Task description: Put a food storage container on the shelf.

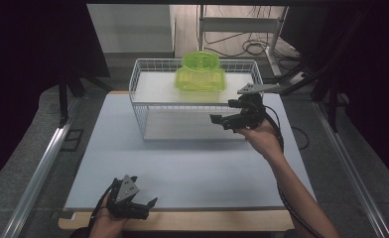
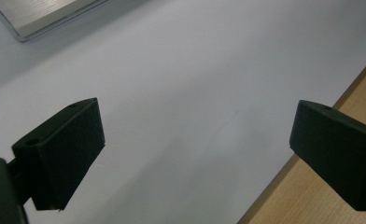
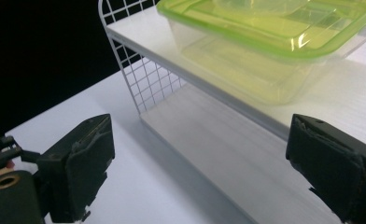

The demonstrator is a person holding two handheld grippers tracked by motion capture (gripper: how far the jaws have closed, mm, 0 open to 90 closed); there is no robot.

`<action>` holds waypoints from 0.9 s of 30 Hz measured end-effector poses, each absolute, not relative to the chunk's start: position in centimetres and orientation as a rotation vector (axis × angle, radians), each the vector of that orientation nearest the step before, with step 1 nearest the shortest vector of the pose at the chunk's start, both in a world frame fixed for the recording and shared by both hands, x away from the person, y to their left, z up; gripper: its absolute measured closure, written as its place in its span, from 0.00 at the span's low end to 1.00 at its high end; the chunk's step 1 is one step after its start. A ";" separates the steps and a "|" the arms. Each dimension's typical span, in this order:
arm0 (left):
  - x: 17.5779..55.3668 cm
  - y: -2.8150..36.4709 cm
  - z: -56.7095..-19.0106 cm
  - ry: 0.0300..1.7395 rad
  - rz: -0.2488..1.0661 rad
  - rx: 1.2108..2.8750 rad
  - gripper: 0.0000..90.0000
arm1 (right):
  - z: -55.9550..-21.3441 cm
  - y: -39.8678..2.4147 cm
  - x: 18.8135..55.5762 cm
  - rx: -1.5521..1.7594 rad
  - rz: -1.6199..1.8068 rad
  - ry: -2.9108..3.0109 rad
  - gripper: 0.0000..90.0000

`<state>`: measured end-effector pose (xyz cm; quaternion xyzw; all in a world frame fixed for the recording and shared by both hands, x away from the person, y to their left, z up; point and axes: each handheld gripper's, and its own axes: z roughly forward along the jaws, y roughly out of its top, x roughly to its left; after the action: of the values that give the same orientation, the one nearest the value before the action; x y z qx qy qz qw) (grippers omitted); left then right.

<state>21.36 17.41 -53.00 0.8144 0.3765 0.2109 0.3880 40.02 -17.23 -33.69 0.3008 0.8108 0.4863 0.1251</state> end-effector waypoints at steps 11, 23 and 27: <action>21.3 17.4 -53.0 0.960 0.532 2.074 0.03 | -35.4 -17.4 38.5 0.828 1.395 2.371 0.07; 21.3 17.3 -53.0 0.961 0.531 2.078 0.03 | -37.8 -18.0 37.5 0.840 1.379 2.370 0.07; 21.3 17.3 -53.0 0.962 0.531 2.078 0.03 | -38.8 -18.3 37.2 0.854 1.369 2.368 0.07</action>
<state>21.32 17.33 -53.01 0.8159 0.3776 0.2085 0.3851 37.24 -18.31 -38.82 0.2950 0.8185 0.4733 0.1376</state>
